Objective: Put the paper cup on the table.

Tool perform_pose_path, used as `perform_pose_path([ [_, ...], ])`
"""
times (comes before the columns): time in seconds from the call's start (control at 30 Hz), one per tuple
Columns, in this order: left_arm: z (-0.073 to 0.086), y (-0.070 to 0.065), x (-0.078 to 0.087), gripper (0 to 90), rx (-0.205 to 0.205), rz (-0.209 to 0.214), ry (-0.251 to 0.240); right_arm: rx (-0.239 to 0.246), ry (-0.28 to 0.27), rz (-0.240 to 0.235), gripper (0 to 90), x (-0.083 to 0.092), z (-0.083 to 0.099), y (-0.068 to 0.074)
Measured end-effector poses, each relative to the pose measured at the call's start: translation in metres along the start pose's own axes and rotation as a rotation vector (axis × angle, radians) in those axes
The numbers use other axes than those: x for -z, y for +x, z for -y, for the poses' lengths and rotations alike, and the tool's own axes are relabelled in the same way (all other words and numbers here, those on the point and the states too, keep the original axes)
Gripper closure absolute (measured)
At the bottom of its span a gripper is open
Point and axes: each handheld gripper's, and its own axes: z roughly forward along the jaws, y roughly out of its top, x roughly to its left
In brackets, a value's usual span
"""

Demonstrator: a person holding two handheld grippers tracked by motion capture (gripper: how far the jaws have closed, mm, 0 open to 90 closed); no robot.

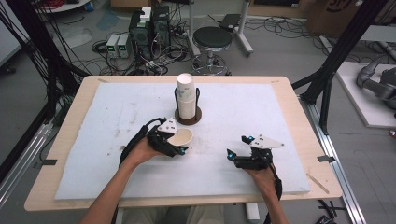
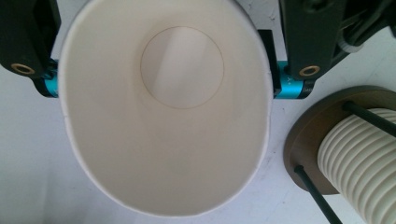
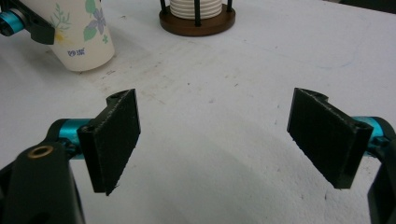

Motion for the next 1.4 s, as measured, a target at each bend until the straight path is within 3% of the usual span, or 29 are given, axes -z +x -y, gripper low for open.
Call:
perform_pose_path([
  [0.3, 0.001, 0.000, -0.003, 32.8, 0.012, 0.002, 0.005, 0.000, -0.001, -0.001, 17.5, 0.000, 0.000, 0.000],
  [0.83, 0.003, 0.001, -0.004, 12.2, 0.048, -0.008, 0.026, 0.002, 0.000, -0.001, 17.5, 0.000, 0.000, 0.000],
  [1.1, 0.005, 0.001, -0.002, 10.4, 0.057, -0.015, 0.046, 0.003, -0.001, -0.001, 17.5, 0.000, 0.000, 0.000],
  [1.4, 0.029, -0.003, 0.020, 10.3, 0.110, -0.054, -0.014, 0.007, -0.005, -0.002, 17.5, 0.000, 0.000, 0.000],
])
